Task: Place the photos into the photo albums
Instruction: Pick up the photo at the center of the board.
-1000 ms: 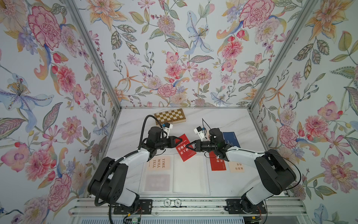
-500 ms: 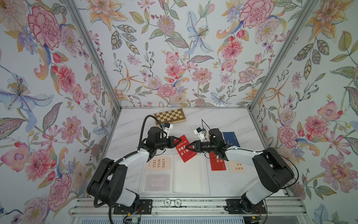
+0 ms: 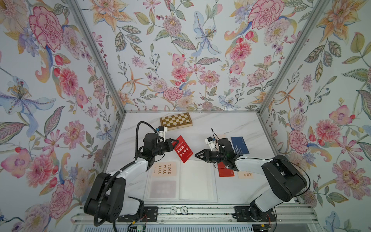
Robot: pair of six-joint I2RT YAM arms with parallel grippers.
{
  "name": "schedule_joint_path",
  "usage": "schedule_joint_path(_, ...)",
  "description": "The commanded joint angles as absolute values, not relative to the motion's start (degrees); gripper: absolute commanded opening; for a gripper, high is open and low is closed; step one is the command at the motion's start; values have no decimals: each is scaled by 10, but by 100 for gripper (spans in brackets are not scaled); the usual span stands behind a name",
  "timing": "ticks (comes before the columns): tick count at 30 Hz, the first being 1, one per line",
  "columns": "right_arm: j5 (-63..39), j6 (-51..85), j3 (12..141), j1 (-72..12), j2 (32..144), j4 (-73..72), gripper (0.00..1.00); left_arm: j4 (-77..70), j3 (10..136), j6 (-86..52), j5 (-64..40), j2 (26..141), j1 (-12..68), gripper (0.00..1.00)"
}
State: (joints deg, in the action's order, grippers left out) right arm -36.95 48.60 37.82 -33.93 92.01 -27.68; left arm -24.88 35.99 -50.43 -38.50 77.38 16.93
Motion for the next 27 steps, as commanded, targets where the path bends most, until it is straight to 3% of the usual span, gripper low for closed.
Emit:
schedule_joint_path(1,-324,528,373,-367,908,-338,43,-261,339,-524,-356,761,153,0)
schedule_joint_path(27,-308,677,437,-436,1088,-593,44,-388,285,-645,-365,756,111,0)
